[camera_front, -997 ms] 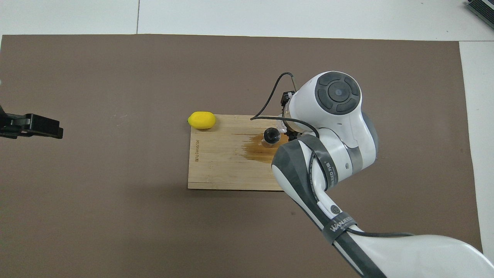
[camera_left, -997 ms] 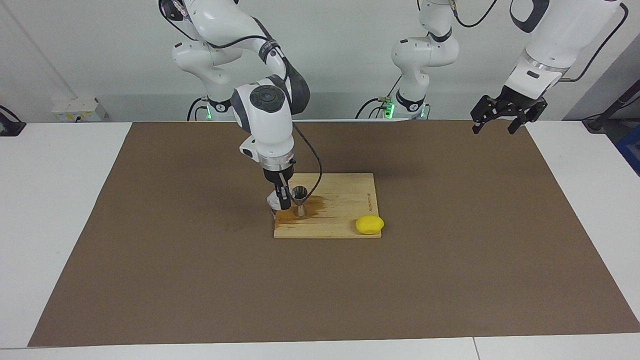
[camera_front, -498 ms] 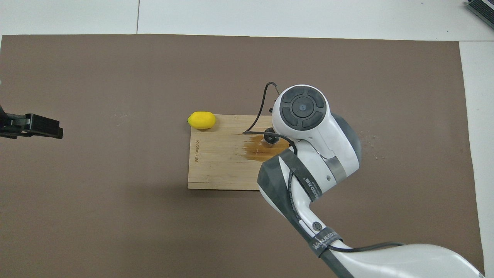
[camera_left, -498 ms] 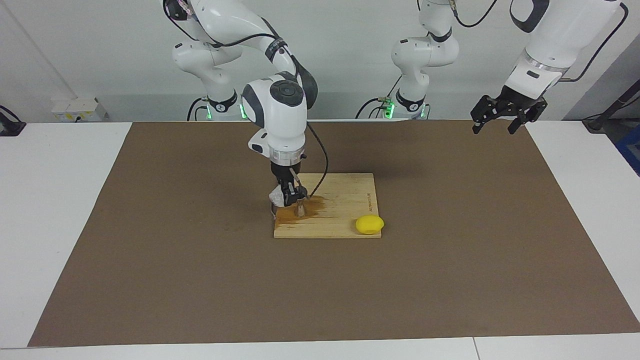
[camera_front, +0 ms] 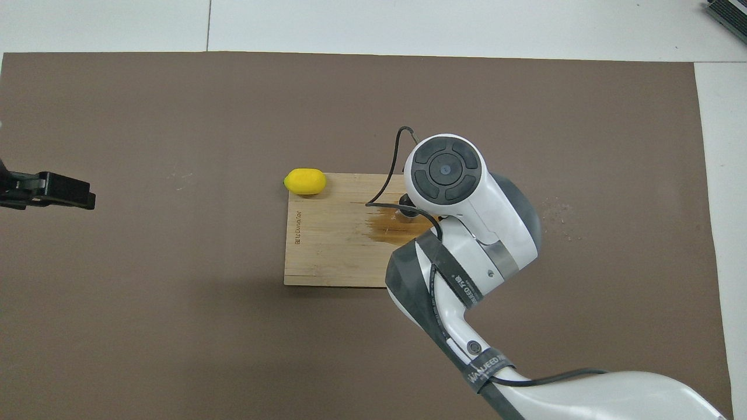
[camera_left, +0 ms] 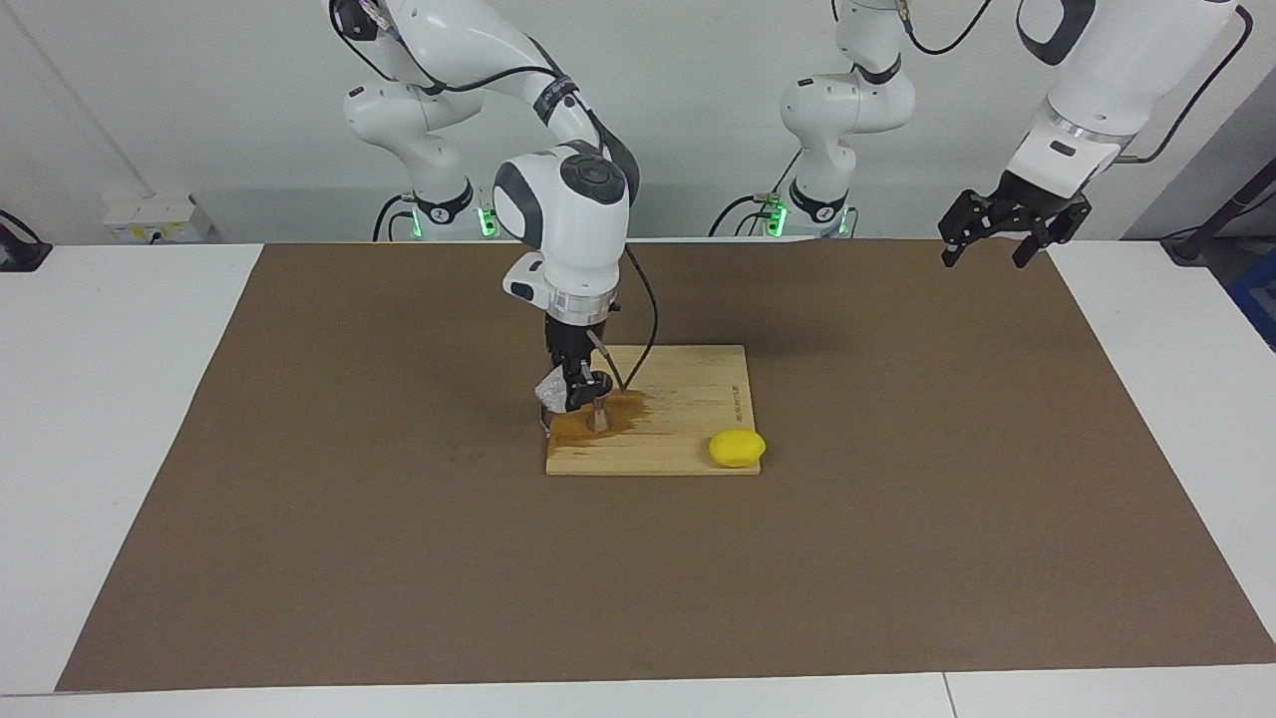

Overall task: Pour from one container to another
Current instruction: 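Tilt the glass cup with the right gripper above the metal cup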

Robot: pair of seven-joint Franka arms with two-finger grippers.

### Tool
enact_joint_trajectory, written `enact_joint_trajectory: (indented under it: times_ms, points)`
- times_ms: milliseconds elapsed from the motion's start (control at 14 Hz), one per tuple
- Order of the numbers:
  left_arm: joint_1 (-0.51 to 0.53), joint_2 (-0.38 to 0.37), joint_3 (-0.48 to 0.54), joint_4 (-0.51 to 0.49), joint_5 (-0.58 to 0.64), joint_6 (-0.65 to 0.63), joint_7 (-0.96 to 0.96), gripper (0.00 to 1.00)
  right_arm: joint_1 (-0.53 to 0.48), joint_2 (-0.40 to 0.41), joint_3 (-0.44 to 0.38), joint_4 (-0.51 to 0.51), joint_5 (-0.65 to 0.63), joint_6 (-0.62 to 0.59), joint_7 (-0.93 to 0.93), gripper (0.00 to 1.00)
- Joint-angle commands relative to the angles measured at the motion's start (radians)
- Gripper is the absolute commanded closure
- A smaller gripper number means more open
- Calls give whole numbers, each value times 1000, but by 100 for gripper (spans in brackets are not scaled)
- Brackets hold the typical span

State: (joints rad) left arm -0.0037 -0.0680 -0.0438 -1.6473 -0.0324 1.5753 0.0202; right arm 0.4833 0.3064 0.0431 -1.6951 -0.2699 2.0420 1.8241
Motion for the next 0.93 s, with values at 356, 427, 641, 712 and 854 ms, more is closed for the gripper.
enact_joint_trajectory:
  times_ms: [356, 427, 641, 712, 854]
  points:
    - [11, -32, -4, -37, -9, 17, 9, 0, 50, -20, 3, 2, -146, -51, 21, 100]
    - [11, -32, -4, -37, -9, 17, 9, 0, 64, -20, 1, 5, -150, -52, 24, 100]
    - [11, -32, -2, -37, -9, 17, 9, 0, 57, -17, 4, 8, -146, -49, 21, 100]
    - [11, -32, -2, -37, -9, 17, 9, 0, 52, -16, 4, 6, -132, -51, 17, 100]
    - [11, -32, -2, -37, -9, 17, 9, 0, 32, -16, 6, 5, -108, -59, 14, 100]
